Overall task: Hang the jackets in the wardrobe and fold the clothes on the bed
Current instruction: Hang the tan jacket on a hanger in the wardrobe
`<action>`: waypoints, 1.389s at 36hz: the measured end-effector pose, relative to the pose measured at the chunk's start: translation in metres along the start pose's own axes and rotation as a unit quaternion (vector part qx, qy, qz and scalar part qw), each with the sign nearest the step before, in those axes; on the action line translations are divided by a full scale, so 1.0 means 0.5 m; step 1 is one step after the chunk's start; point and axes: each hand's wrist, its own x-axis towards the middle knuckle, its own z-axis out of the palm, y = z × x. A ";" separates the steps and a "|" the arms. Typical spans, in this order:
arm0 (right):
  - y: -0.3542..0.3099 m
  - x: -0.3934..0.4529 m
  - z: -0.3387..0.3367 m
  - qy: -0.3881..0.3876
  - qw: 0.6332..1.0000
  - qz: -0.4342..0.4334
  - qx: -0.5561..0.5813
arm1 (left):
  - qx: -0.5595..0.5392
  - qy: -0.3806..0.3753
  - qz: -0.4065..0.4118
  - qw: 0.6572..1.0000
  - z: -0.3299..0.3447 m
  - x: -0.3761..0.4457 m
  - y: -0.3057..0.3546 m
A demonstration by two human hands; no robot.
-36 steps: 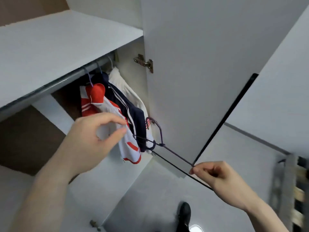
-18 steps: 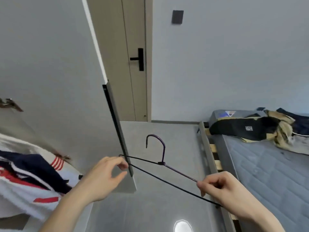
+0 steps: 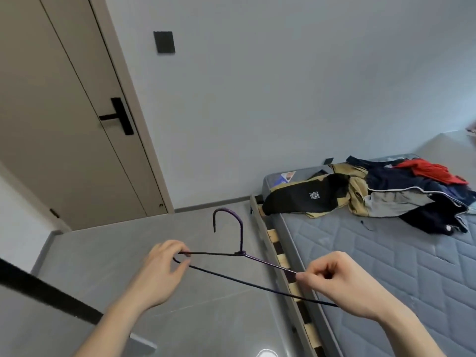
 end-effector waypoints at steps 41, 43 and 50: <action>0.375 0.667 -0.349 0.380 0.883 0.252 0.113 | -0.155 -0.271 0.065 0.948 0.276 1.242 0.273; 0.399 0.698 -0.374 0.381 0.880 0.255 0.126 | -0.132 -0.297 0.064 0.944 0.299 1.294 0.279; 0.457 0.810 -0.483 0.415 0.854 0.276 0.151 | -0.132 -0.324 -0.020 0.937 0.363 1.463 0.303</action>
